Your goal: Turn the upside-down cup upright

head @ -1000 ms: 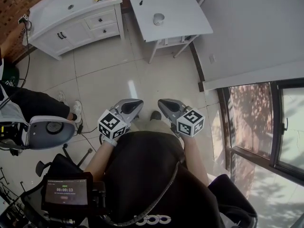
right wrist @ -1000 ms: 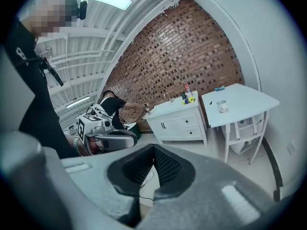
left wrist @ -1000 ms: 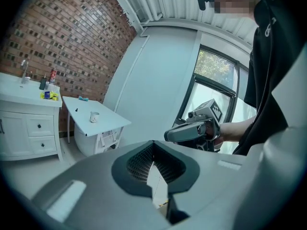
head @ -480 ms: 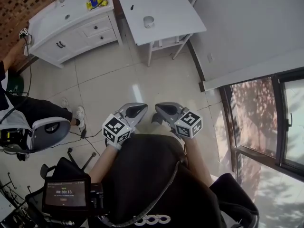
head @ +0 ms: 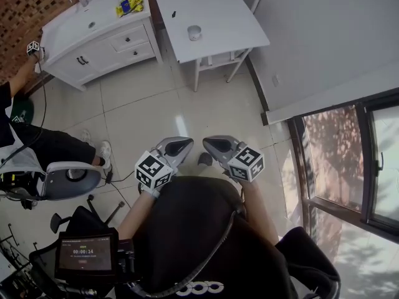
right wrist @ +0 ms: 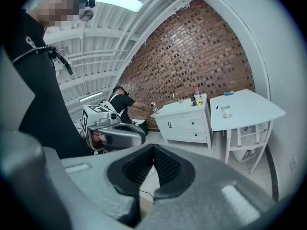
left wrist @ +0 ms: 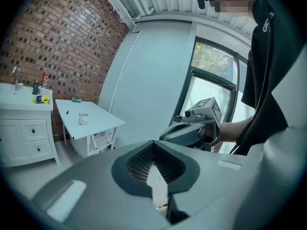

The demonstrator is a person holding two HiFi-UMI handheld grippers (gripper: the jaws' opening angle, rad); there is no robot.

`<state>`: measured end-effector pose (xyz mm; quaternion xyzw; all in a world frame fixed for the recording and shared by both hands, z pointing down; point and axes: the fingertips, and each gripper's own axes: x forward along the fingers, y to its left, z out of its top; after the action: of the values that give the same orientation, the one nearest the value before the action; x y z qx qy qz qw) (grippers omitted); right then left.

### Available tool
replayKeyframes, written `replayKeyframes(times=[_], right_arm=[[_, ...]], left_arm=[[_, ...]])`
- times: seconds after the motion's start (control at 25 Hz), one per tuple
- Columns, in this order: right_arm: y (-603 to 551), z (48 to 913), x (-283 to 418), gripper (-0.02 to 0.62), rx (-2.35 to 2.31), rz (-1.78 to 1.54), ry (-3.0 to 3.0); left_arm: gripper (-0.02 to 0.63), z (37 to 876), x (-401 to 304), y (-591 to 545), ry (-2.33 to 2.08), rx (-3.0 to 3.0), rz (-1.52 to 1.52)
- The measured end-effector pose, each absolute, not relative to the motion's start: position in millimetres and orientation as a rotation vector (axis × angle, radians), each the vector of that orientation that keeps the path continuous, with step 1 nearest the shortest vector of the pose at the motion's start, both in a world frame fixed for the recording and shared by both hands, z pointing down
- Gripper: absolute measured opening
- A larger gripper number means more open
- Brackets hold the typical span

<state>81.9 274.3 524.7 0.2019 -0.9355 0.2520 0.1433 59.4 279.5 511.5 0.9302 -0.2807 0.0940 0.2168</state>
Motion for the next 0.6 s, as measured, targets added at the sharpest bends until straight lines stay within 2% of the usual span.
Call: replayKeyframes(times=[0.6], right_arm=[[279.9, 527.2, 85.1, -0.008, 0.562, 0.714, -2.673]], left_arm=[[0.015, 514.0, 57.9, 284.1, -0.801, 2.561, 0.235]])
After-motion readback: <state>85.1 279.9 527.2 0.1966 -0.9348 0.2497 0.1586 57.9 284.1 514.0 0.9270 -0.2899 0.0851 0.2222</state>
